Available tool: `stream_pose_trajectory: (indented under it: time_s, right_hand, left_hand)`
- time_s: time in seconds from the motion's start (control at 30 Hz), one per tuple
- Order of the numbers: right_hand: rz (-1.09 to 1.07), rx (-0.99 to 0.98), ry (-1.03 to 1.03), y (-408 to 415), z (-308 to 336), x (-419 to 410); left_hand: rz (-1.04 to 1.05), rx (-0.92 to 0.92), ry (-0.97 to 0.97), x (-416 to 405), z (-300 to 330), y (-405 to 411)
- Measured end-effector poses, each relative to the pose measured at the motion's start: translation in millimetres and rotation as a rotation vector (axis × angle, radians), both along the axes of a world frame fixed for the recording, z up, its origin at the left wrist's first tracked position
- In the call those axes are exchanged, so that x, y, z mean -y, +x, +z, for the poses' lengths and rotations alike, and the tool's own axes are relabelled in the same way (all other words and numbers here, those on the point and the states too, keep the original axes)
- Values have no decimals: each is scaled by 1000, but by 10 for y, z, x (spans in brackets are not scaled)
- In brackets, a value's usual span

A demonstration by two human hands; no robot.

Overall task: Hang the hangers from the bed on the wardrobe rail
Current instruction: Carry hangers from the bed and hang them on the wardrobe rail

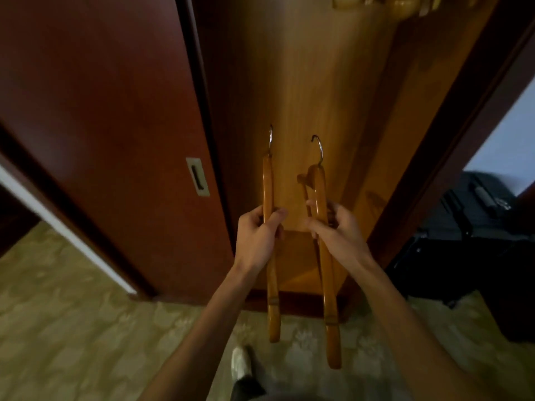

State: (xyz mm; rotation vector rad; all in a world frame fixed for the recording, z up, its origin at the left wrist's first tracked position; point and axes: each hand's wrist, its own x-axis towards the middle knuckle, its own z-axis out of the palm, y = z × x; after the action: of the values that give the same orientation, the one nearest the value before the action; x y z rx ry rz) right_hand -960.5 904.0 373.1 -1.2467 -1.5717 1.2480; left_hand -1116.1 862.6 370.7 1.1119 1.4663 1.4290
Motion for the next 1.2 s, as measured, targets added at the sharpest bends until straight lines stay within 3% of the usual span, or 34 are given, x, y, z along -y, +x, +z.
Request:
stream_pose_trajectory:
  time_s: [0.4, 0.8, 1.2]
  right_hand:
    - [-112, -32, 218, -1074, 1206, -1854]
    - [-236, -184, 423, -1137, 2471, -3122]
    - [-240, -270, 521, -1075, 3241, -3780]
  left_hand:
    - [-90, 54, 88, -2059, 1136, -1072]
    - [-77, 121, 202, -3532, 2294, -987]
    - [-155, -34, 345, -4212, 3276, -813]
